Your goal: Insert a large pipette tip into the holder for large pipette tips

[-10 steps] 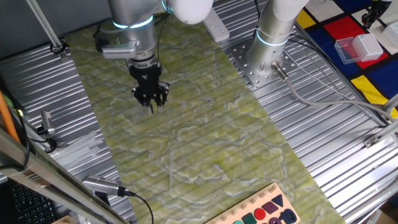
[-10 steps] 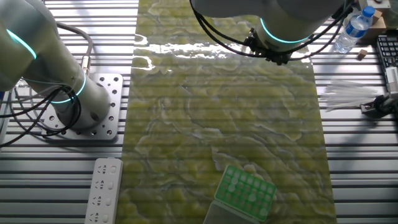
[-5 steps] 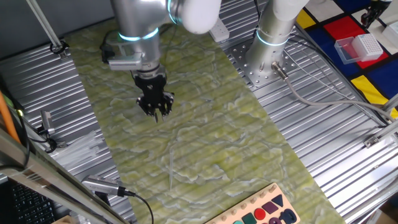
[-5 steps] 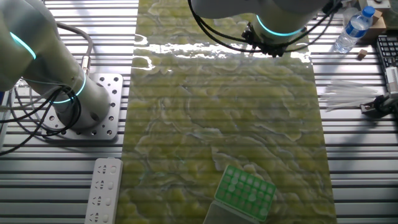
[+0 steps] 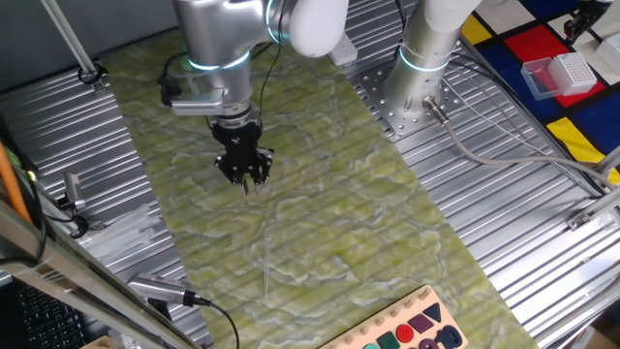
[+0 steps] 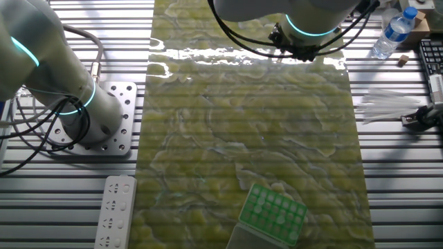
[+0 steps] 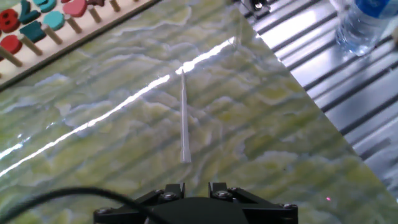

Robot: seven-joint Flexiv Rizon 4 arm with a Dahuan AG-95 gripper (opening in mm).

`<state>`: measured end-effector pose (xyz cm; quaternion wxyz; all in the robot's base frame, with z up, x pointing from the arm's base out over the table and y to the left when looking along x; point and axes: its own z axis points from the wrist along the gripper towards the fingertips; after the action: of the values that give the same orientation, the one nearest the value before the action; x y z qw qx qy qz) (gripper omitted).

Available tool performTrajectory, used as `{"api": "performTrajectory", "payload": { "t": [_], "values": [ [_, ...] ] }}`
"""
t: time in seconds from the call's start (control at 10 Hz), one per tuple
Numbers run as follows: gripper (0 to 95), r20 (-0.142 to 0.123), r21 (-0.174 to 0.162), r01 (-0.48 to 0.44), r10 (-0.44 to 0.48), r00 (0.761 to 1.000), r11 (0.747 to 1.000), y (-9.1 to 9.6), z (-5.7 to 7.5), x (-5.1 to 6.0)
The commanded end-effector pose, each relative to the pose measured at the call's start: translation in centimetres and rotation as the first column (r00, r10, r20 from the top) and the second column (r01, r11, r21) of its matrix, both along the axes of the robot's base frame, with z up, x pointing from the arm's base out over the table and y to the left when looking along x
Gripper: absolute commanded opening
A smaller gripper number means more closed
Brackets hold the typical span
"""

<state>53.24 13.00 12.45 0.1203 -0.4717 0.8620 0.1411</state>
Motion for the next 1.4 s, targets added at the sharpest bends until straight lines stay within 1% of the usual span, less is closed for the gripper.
{"api": "performTrajectory", "payload": {
  "t": [0.1,0.3,0.4,0.6,0.7,1.1,1.2,1.3,1.4],
  "values": [
    [19.0,-0.048,-0.026,0.015,-0.016,0.999,1.0,-0.03,-0.13,0.11],
    [19.0,-0.061,-0.047,0.02,-0.023,0.998,0.999,-0.03,-0.13,0.11],
    [19.0,-0.062,-0.048,0.022,-0.025,0.998,0.999,-0.03,-0.13,0.11],
    [19.0,-0.085,-0.07,0.073,-0.079,0.993,0.995,-0.03,-0.13,0.11],
    [19.0,-0.092,-0.073,0.084,-0.091,0.992,0.994,-0.03,-0.13,0.11],
    [19.0,-0.091,-0.067,0.078,-0.084,0.992,0.995,-0.03,-0.13,0.11],
    [19.0,-0.086,-0.064,0.072,-0.077,0.993,0.995,-0.03,-0.13,0.11],
    [38.0,-0.085,-0.065,0.071,-0.077,0.993,0.995,-0.03,-0.13,0.11],
    [38.0,-0.087,-0.066,0.08,-0.086,0.993,0.995,0.49,-0.55,0.46]
  ]
}}
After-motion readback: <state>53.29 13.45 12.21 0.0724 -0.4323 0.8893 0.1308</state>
